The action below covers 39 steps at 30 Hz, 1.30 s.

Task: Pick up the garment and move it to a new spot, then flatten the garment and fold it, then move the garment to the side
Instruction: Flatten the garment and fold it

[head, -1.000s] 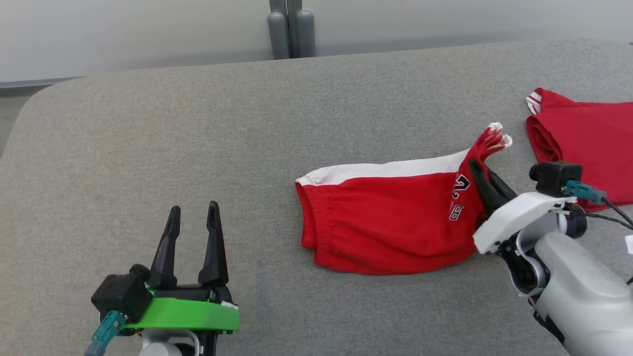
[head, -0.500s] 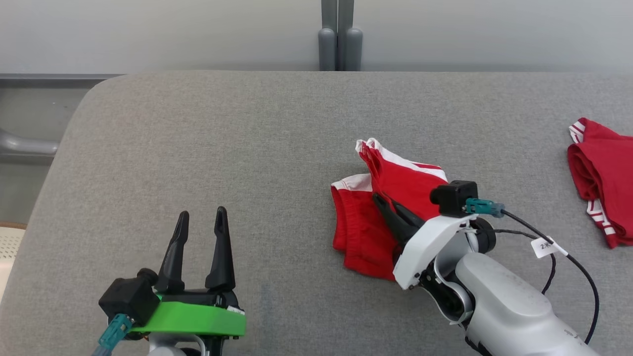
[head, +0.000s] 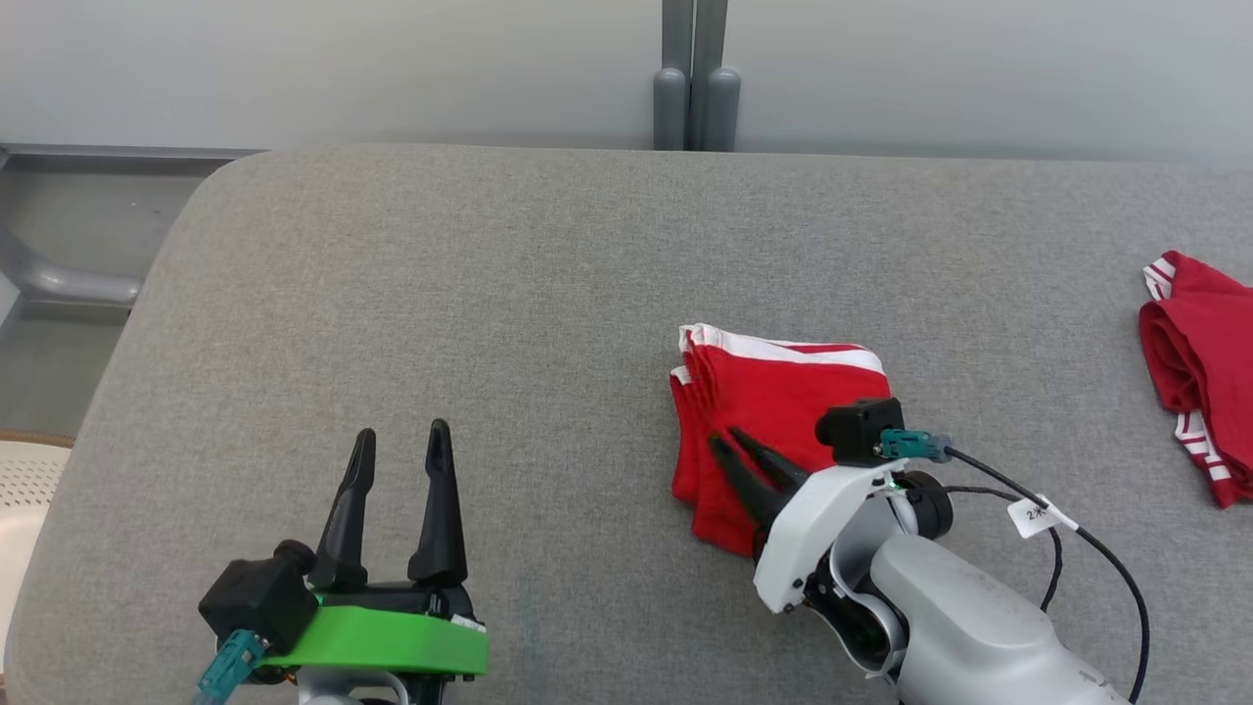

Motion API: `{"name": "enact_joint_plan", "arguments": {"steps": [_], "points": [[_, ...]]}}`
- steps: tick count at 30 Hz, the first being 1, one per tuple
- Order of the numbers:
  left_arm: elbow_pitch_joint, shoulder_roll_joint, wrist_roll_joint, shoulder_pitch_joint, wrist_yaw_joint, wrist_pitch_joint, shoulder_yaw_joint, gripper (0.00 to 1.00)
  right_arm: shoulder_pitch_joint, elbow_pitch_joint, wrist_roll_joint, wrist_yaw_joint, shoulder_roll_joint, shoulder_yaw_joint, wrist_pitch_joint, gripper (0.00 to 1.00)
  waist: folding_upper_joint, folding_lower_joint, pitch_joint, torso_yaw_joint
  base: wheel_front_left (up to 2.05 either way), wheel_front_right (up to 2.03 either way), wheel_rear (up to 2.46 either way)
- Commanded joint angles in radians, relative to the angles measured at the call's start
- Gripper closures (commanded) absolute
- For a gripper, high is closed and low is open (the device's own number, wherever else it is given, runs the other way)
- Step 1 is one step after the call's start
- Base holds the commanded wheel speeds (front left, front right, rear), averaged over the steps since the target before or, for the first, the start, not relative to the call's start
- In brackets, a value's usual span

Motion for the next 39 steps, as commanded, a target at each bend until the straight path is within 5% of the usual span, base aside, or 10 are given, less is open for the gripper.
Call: {"name": "enact_joint_plan", "arguments": {"steps": [1,8,19,20,22,24,39], "points": [[-0.001,0.004,0.001,0.012,0.002,0.000,-0.002,0.00,0.001,-0.007,0.013,0.000,-0.001,0.007,-0.013,0.00,0.0000,0.0000,-0.002,-0.005,0.00,0.00,0.00],[0.001,0.004,0.002,0.017,0.002,0.000,-0.004,0.00,0.005,-0.069,0.037,0.000,-0.034,0.005,-0.060,0.00,0.0000,0.0000,-0.009,-0.030,0.00,0.00,0.00],[-0.004,0.004,0.006,0.016,0.006,0.000,-0.012,0.00,0.054,-0.103,-0.025,0.000,-0.114,-0.157,-0.098,0.00,0.0000,0.0000,-0.008,-0.053,0.00,0.00,0.00],[-0.003,0.004,0.006,0.015,0.005,0.000,-0.013,0.00,0.058,-0.097,-0.039,0.000,-0.118,-0.168,-0.100,0.38,0.0000,0.0000,-0.006,-0.053,0.00,0.00,0.00],[-0.002,0.004,0.008,0.010,0.003,0.000,-0.013,0.00,0.064,-0.084,-0.065,0.000,-0.120,-0.176,-0.101,0.77,0.0000,0.0000,-0.003,-0.052,0.00,0.00,0.00],[0.000,0.004,0.008,0.006,0.001,0.000,-0.014,0.00,0.065,-0.071,-0.083,0.000,-0.119,-0.169,-0.092,1.00,0.0000,0.0000,-0.001,-0.050,0.00,0.00,0.00],[0.006,0.004,0.007,-0.022,-0.002,0.000,-0.012,0.00,0.000,0.041,-0.099,0.000,-0.031,0.048,-0.022,1.00,0.0000,0.0000,0.018,-0.030,0.00,0.00,0.00]]}}
